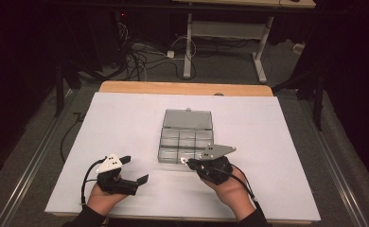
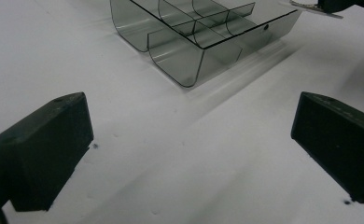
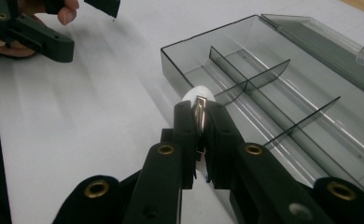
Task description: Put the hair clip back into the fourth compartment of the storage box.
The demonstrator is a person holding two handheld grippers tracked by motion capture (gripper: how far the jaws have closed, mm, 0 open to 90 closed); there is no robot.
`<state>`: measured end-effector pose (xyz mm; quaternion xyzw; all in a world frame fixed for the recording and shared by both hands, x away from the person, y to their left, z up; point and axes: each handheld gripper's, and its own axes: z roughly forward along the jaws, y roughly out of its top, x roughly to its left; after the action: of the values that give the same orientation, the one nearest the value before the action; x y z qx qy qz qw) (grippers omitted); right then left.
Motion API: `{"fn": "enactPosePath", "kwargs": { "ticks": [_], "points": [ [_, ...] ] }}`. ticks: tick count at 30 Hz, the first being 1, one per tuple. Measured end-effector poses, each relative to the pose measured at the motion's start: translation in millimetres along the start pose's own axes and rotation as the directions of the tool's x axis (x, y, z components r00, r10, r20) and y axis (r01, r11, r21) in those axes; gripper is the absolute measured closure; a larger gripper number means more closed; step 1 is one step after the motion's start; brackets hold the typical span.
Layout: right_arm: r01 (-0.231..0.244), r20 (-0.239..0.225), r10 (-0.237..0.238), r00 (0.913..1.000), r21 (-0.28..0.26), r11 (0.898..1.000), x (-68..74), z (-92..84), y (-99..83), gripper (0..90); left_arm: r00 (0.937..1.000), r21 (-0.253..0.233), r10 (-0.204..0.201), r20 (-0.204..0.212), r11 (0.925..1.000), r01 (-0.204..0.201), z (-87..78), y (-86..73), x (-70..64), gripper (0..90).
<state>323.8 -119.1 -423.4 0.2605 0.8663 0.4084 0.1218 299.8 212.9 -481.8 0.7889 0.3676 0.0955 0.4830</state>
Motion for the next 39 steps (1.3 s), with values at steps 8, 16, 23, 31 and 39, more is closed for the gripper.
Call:
{"fn": "enactPosePath", "kwargs": {
  "ticks": [8, 16, 23, 31, 39],
  "points": [
    [0.018, -0.007, -0.017, 0.9998, 0.005, 1.000, -4.2, 12.4, 16.3, 85.8, 1.0000, 0.000, -0.003, 0.000, 1.0000, 0.003, -0.7, 0.0, 0.9, 0.0],
    [0.022, -0.014, -0.022, 0.9997, 0.017, 1.000, -8.1, 28.2, 26.6, 85.8, 1.0000, -0.003, -0.005, 0.003, 1.0000, 0.005, -0.7, 0.1, 1.8, 0.0],
    [0.018, -0.020, -0.018, 0.9996, 0.025, 1.000, -13.6, 42.3, 33.9, 85.8, 1.0000, -0.007, -0.008, 0.002, 0.9999, 0.008, -1.1, 0.2, 2.9, 0.0],
    [0.010, -0.026, -0.009, 0.9996, 0.043, 0.999, -14.0, 58.1, 40.2, 85.8, 1.0000, -0.007, -0.004, 0.006, 1.0000, 0.004, -0.7, 0.1, 2.6, 0.0],
    [0.001, -0.019, 0.000, 0.9998, 0.054, 0.999, -13.7, 68.3, 41.3, 85.8, 1.0000, -0.004, -0.002, 0.007, 1.0000, 0.002, -0.4, 0.3, 1.7, 0.0]
  ]
}}
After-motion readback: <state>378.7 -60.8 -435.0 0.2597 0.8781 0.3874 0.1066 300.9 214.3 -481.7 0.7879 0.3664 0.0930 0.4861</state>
